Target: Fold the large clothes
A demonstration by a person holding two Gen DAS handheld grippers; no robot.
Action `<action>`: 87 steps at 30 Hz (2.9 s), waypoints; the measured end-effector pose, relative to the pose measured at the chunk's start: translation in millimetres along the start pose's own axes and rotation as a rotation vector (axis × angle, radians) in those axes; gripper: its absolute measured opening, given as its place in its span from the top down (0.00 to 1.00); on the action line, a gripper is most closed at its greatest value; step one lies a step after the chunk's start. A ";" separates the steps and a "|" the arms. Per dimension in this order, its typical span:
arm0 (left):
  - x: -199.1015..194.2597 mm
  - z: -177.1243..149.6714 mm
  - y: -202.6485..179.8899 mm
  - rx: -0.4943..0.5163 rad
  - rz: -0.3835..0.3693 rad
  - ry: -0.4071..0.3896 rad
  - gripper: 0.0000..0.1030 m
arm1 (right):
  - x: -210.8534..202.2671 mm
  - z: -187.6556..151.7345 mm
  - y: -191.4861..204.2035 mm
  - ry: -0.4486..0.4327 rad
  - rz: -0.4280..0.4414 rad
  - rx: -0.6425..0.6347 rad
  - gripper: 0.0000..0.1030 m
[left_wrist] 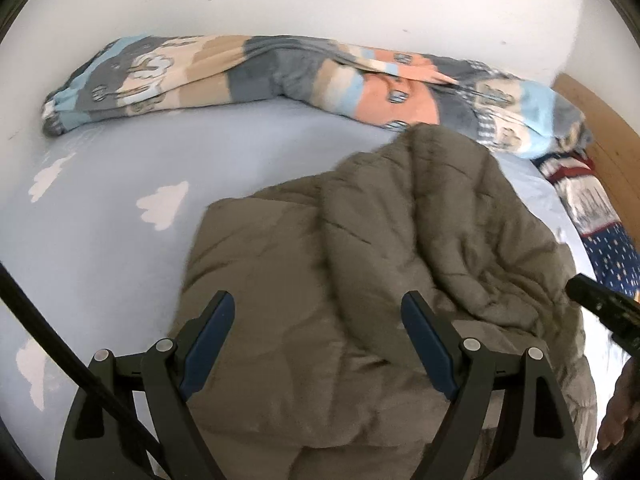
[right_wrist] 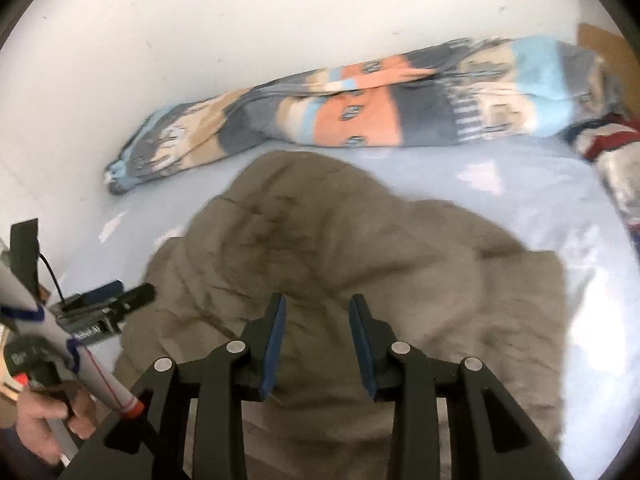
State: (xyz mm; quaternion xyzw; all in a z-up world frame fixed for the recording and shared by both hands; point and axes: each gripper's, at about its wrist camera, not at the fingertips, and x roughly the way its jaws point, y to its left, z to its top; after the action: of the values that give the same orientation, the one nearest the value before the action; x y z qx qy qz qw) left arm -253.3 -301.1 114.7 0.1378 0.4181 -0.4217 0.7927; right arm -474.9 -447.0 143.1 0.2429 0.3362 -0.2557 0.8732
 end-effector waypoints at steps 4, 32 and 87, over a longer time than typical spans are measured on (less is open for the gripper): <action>18.5 -10.7 -20.0 0.080 0.010 0.063 0.18 | 9.3 -23.3 -14.3 0.063 -0.030 0.015 0.65; 20.8 -23.2 -48.6 0.170 0.050 0.070 0.18 | 23.7 -51.2 -30.4 0.103 -0.142 0.082 0.65; 20.0 -26.8 -43.9 0.174 0.069 0.091 0.18 | 42.9 -52.2 -11.0 0.110 -0.097 0.078 0.57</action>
State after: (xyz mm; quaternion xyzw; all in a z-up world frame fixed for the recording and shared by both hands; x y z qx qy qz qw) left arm -296.5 -323.5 88.6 0.2394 0.4107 -0.4221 0.7719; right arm -478.2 -436.3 75.6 0.2737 0.3849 -0.2967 0.8300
